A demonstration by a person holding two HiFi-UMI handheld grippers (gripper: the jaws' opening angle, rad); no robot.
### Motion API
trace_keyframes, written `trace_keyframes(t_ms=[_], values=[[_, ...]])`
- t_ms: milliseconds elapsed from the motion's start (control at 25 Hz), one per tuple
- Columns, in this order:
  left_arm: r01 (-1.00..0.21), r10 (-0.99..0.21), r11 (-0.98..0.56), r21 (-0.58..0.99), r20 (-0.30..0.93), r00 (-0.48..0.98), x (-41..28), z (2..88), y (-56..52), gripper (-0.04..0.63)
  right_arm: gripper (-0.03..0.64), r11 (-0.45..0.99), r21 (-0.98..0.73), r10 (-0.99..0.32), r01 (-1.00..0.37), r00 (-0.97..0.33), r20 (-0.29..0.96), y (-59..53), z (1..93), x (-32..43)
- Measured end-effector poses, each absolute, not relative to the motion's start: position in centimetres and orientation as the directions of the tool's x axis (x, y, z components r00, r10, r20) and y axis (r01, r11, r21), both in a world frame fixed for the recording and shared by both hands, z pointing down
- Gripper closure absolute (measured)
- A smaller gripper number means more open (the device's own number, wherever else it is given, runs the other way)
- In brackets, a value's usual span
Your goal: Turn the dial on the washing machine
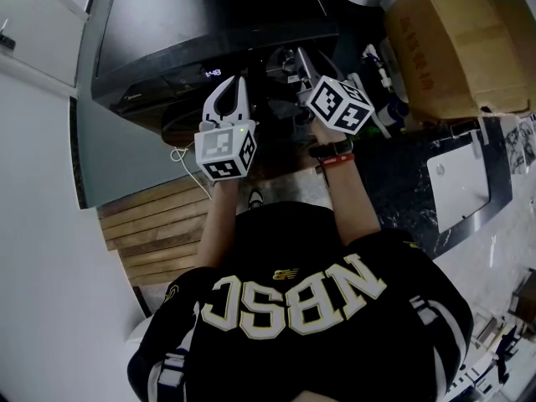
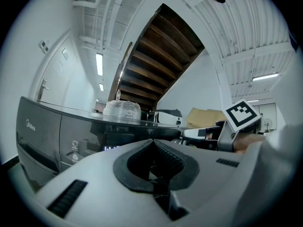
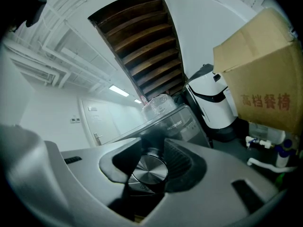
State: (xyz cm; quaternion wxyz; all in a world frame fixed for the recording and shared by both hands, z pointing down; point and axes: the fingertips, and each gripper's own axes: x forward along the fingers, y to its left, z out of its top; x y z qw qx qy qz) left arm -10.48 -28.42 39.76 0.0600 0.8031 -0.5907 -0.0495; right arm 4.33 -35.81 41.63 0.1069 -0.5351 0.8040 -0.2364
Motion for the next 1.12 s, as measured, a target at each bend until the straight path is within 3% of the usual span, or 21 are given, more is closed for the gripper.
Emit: trace_keyframes(t_ms=[160, 240, 1120], values=[[-0.943, -0.954, -0.296, 0.153, -0.009, 0.298, -10.4, 39.8, -28.4, 0.581, 0.469, 0.307, -0.503, -0.914, -0.808, -0.398, 0.083, -36.0, 42.2, 4.8], [-0.942, -0.954, -0.298, 0.153, -0.007, 0.300, -10.4, 39.8, -28.4, 0.581, 0.509, 0.298, -0.506, -0.916, -0.810, -0.391, 0.087, -36.2, 42.6, 5.2], [-0.939, -0.951, -0.304, 0.157, -0.004, 0.308, -10.0, 40.1, -29.2, 0.581, 0.505, 0.301, -0.478, -0.917, -0.826, -0.388, 0.093, -36.2, 42.1, 5.3]])
